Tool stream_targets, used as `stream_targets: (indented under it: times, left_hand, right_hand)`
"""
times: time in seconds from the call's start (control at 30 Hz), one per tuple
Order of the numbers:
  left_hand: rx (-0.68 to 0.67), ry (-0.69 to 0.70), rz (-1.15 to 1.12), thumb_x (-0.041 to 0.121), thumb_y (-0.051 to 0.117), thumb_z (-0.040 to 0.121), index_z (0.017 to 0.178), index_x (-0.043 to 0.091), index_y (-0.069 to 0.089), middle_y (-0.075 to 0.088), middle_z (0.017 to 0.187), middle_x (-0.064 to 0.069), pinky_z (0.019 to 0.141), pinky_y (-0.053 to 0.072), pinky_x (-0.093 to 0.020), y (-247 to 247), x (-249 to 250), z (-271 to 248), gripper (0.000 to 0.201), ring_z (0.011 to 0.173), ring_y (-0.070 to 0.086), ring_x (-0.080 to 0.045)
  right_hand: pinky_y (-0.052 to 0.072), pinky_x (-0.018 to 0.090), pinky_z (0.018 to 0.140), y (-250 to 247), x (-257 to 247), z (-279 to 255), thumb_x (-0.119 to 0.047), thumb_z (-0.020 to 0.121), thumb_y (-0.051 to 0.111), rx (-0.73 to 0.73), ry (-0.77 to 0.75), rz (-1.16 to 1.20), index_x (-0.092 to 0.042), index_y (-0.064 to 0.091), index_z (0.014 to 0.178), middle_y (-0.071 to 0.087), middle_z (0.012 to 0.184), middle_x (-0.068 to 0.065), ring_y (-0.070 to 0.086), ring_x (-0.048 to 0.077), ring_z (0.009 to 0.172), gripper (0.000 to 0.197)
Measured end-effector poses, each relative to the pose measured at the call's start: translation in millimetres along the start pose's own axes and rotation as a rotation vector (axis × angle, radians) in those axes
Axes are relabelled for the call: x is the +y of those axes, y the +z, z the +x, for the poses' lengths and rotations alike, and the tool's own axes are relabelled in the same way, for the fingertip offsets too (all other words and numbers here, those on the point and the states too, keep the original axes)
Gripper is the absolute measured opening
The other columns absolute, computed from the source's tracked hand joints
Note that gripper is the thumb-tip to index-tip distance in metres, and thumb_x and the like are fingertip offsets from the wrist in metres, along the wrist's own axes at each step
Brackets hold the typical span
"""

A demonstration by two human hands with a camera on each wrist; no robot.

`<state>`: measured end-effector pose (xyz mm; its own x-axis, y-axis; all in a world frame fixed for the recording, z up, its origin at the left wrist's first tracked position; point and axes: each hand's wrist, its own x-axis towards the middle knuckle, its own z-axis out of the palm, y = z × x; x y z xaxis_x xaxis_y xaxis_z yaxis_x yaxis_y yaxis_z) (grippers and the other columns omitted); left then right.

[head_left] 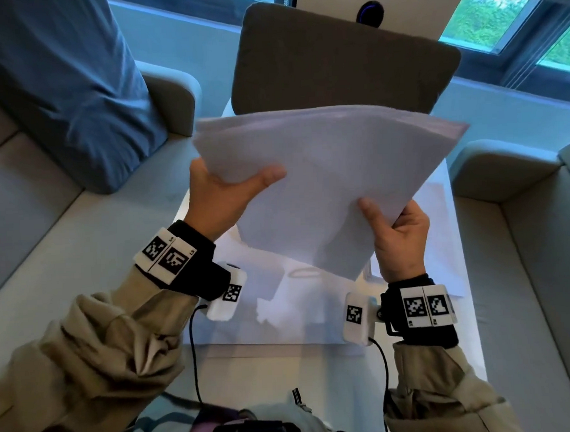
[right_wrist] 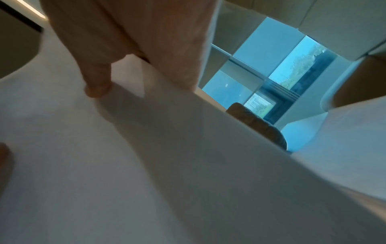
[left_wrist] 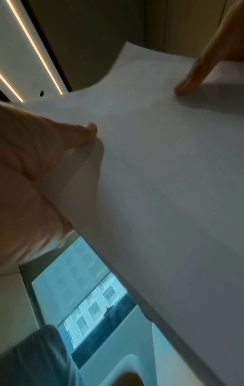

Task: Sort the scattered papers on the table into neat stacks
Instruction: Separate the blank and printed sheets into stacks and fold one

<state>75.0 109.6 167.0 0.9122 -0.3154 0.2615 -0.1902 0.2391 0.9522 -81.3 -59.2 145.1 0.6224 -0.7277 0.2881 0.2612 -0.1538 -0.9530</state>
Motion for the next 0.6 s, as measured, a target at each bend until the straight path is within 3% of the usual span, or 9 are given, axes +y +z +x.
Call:
stream_targets:
  times: [0.17,0.27,0.37,0.47,0.53,0.6]
  left_hand:
    - [-0.102,-0.061,0.126,0.039,0.088,0.047,0.079,0.021,0.069,0.071,0.08,0.01,0.065,0.055,-0.022,-3,-17,-1,0.041,0.068,0.065,-0.001]
    - [-0.09,-0.109,0.136,0.029,0.089,0.051,0.081,0.017,0.068,0.068,0.082,0.007,0.061,0.052,-0.014,-1,-27,-7,0.039,0.063,0.063,0.005]
    - [-0.037,-0.089,0.105,0.025,0.087,0.053,0.08,0.015,0.07,0.07,0.077,0.011,0.062,0.052,-0.016,5,-23,-11,0.034,0.063,0.064,0.003]
    - [0.002,-0.01,0.078,0.026,0.088,0.055,0.075,0.02,0.069,0.07,0.067,0.02,0.061,0.052,-0.016,6,-14,-7,0.028,0.061,0.063,0.003]
    - [0.009,0.029,0.052,0.033,0.088,0.055,0.076,0.024,0.069,0.07,0.07,0.02,0.061,0.052,-0.017,3,-11,-5,0.03,0.064,0.064,0.001]
    - [-0.028,0.075,0.041,0.041,0.085,0.058,0.078,0.03,0.071,0.071,0.079,0.015,0.064,0.053,-0.021,0,-10,-5,0.027,0.073,0.066,-0.006]
  right_hand:
    - [0.053,0.018,0.066,-2,2,7,0.001,0.064,0.081,0.033,0.071,-0.086,-0.021,0.067,0.08,0.072,0.073,-0.018,0.066,-0.001,0.07,0.031]
    - [0.054,0.02,0.065,3,5,5,-0.002,0.059,0.084,0.02,0.127,-0.104,-0.021,0.067,0.079,0.072,0.072,-0.017,0.066,0.0,0.069,0.032]
    - [0.053,0.022,0.065,9,1,6,-0.007,0.056,0.085,0.041,0.109,-0.071,-0.018,0.069,0.08,0.073,0.074,-0.014,0.066,0.004,0.071,0.032]
    - [0.054,0.022,0.065,11,-9,11,-0.011,0.056,0.083,0.065,0.031,-0.015,-0.024,0.073,0.071,0.072,0.073,-0.017,0.066,0.001,0.069,0.022]
    - [0.055,0.02,0.065,12,-13,12,-0.016,0.058,0.084,0.033,-0.005,-0.006,-0.036,0.074,0.067,0.071,0.071,-0.02,0.066,0.0,0.069,0.024]
    - [0.053,0.019,0.063,12,-9,12,-0.018,0.055,0.09,0.015,0.001,-0.02,-0.036,0.074,0.065,0.07,0.069,-0.018,0.065,0.0,0.066,0.026]
